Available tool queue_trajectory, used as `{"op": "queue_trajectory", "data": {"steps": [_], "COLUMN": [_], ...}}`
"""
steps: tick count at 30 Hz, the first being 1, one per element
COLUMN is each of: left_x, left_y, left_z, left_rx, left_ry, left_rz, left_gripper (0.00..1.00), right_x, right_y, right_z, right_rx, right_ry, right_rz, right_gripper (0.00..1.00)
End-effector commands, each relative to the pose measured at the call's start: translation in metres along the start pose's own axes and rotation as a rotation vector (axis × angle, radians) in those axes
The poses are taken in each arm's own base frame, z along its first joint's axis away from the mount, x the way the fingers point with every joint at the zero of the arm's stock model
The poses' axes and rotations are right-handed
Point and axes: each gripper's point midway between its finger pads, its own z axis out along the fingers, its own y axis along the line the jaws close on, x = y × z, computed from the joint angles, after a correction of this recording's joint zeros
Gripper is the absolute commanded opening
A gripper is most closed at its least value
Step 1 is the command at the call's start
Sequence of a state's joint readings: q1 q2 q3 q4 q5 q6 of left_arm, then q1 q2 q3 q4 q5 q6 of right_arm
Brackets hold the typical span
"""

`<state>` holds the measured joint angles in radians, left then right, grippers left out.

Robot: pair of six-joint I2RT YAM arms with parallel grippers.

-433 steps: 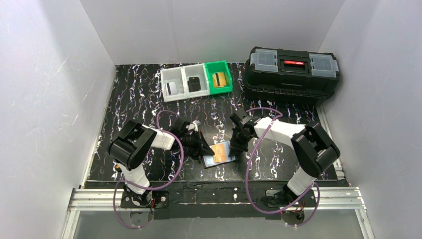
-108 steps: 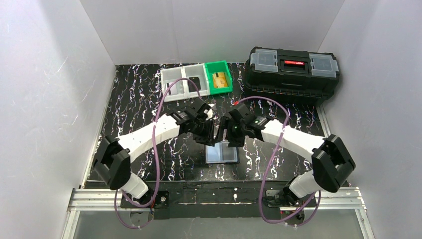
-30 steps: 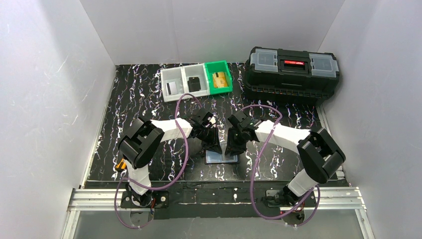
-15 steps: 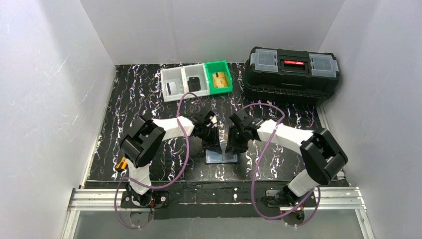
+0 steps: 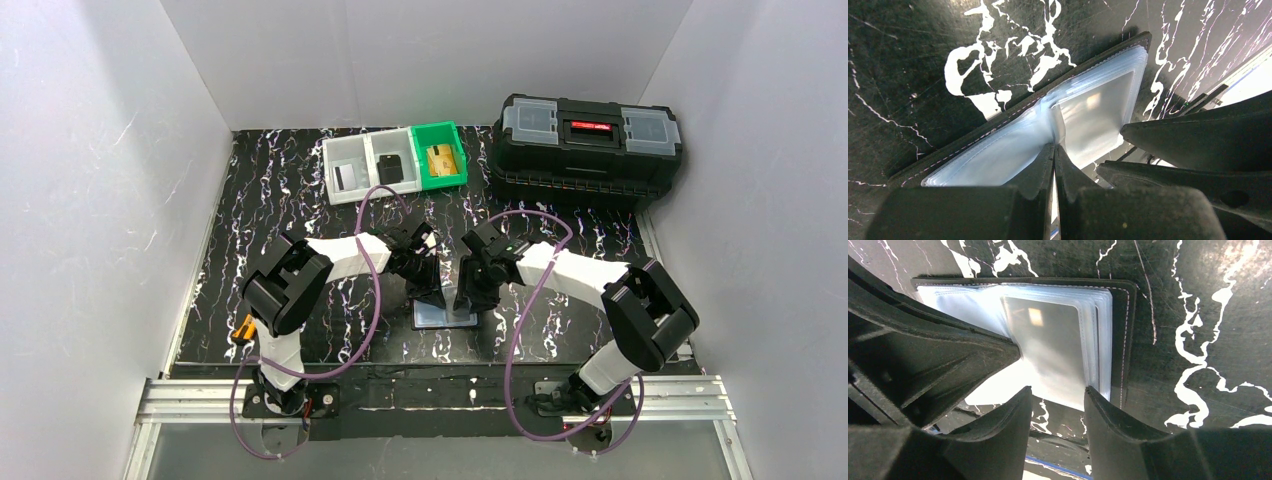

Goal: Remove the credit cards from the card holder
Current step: Remove the credit card from the card holder.

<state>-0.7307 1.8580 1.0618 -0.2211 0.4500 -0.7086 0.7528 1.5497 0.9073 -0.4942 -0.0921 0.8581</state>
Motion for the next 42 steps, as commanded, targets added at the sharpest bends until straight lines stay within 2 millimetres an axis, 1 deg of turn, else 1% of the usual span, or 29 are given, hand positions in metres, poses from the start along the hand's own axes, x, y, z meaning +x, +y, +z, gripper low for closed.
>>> {"op": "queue_trajectory", "data": {"steps": [1,3,5,6,8,10,12,13,14,17,20,22,24,27,28,30,32,35,40,42], "left_x": [0.026,0.026,0.026,0.026,0.026,0.027,0.027,0.027,0.025,0.022,0.017,0.014,0.012,0.010,0.011,0.013,0.016,0.020,0.020,0.019], "left_y": [0.053,0.053,0.053,0.052,0.052,0.052,0.051,0.050,0.046,0.041,0.033,0.029,0.026,0.025,0.026,0.031,0.036,0.043,0.042,0.041], "left_z": [0.009,0.010,0.009,0.009,0.009,0.009,0.009,0.009,0.005,-0.003,-0.015,-0.023,-0.030,-0.042,-0.046,-0.050,-0.053,-0.054,-0.055,-0.056], "left_rx": [-0.210,-0.211,-0.209,-0.208,-0.207,-0.204,-0.197,-0.192,-0.185,-0.185,-0.182,-0.181,-0.188,-0.203,-0.213,-0.235,-0.252,-0.268,-0.258,-0.256], "left_ry": [0.069,0.069,0.069,0.069,0.067,0.069,0.069,0.067,0.056,0.043,0.014,-0.003,-0.021,-0.048,-0.054,-0.061,-0.065,-0.065,-0.070,-0.073], "left_rz": [-0.025,-0.027,-0.026,-0.028,-0.028,-0.027,-0.026,-0.028,-0.022,-0.012,0.010,0.025,0.037,0.054,0.059,0.067,0.070,0.064,0.062,0.065], "left_gripper": [0.01,0.00,0.00,0.00,0.00,0.00,0.00,0.00,0.00,0.04,0.08,0.11,0.15,0.19,0.19,0.19,0.19,0.18,0.15,0.15], "right_x": [-0.002,-0.001,-0.001,0.002,0.005,0.005,0.006,0.006,0.005,0.005,0.004,0.004,0.002,0.000,-0.001,-0.002,-0.004,-0.007,-0.013,-0.014], "right_y": [-0.004,-0.006,-0.004,0.002,0.003,0.007,0.016,0.019,0.017,0.011,0.005,0.004,0.006,0.008,0.009,0.011,0.013,0.020,0.034,0.040], "right_z": [-0.004,-0.006,-0.006,-0.002,0.001,-0.001,-0.003,-0.003,0.000,0.002,0.003,0.002,0.001,-0.002,-0.003,-0.005,-0.007,-0.012,-0.019,-0.020], "right_rx": [0.002,0.008,-0.006,-0.038,-0.050,-0.075,-0.122,-0.134,-0.122,-0.098,-0.077,-0.071,-0.074,-0.080,-0.080,-0.084,-0.090,-0.108,-0.146,-0.160], "right_ry": [-0.024,-0.028,-0.029,-0.004,0.012,0.007,0.016,0.019,0.021,0.023,0.019,0.016,0.011,0.004,0.001,-0.002,-0.006,-0.012,-0.022,-0.018], "right_rz": [0.006,0.007,0.006,0.011,0.021,0.023,0.023,0.026,0.033,0.046,0.052,0.054,0.051,0.047,0.045,0.039,0.037,0.032,0.024,0.020], "right_gripper": [0.51,0.51,0.51,0.51,0.51,0.50,0.46,0.42,0.31,0.19,0.10,0.07,0.08,0.14,0.16,0.22,0.30,0.37,0.42,0.42]}}
